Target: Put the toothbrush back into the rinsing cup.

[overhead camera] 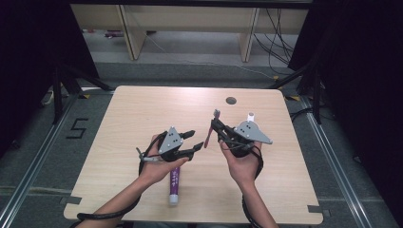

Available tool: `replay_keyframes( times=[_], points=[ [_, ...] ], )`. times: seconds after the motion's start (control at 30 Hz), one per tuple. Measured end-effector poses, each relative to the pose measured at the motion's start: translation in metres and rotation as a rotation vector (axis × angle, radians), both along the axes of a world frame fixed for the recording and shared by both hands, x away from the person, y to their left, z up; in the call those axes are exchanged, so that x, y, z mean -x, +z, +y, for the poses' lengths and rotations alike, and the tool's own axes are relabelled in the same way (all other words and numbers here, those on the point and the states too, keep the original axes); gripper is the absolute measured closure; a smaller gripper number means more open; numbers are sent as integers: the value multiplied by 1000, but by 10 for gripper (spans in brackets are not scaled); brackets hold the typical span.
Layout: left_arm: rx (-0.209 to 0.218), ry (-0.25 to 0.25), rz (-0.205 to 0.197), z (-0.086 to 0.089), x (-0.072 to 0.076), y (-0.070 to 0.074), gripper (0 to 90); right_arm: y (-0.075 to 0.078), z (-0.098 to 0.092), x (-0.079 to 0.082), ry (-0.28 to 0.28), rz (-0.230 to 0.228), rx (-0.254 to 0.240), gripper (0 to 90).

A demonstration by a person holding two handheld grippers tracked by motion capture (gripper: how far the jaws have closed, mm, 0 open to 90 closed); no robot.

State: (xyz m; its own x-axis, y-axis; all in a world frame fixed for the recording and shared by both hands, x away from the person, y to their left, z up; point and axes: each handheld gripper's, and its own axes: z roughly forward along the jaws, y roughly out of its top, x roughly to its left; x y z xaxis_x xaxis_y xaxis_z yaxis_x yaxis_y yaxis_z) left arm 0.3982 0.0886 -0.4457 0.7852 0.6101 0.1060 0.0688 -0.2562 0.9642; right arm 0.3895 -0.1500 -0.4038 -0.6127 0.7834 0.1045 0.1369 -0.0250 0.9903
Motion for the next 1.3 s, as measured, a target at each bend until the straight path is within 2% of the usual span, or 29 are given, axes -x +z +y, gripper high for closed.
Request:
replay_keyframes(
  times=[0.13,0.17,0.2,0.27,0.43,0.5,0.53,0.57,0.67,0.83,0.87,0.93,1.0,1.03,1.07,1.17,1.27,1.3],
  points=[
    [-3,32,2,14,2,1,418,5,-9,-3,-31,-8,-1,840],
    [-2,39,-1,19,1,2,418,7,-12,-4,-40,-25,6,840],
    [-4,45,-3,22,1,3,418,9,-15,-3,-52,-3,-5,840],
    [-8,60,-14,29,1,4,417,11,-20,-6,-67,-25,0,840],
    [-7,88,-14,46,0,3,415,16,-33,-9,-109,-28,9,840],
    [-2,101,-14,53,-1,1,414,18,-40,-10,-123,-31,21,840],
    [1,109,-13,57,0,0,413,17,-41,-11,-124,-28,-2,840],
    [2,117,-12,61,0,-2,411,18,-44,-10,-132,-17,6,840],
    [6,143,-9,73,1,-6,409,19,-53,-12,-153,-30,2,840],
    [41,196,-2,94,4,-13,409,22,-63,-12,-179,-32,12,840],
    [44,208,-6,100,4,-15,408,23,-64,-11,-185,-36,-2,840],
    [56,227,-6,107,4,-18,408,25,-67,-12,-191,-46,2,839],
    [68,246,4,112,6,-21,408,27,-69,-12,-194,-40,5,840],
    [84,245,-6,114,5,-23,407,27,-70,-12,-195,-46,5,840],
    [78,265,9,118,7,-25,407,28,-72,-12,-203,-38,-3,840],
    [84,285,16,125,9,-30,406,29,-73,-13,-206,-34,-5,840],
    [100,302,21,129,10,-36,403,30,-76,-14,-217,-53,9,840],
    [96,310,29,131,11,-38,403,31,-76,-14,-219,-34,12,840]
  ],
)
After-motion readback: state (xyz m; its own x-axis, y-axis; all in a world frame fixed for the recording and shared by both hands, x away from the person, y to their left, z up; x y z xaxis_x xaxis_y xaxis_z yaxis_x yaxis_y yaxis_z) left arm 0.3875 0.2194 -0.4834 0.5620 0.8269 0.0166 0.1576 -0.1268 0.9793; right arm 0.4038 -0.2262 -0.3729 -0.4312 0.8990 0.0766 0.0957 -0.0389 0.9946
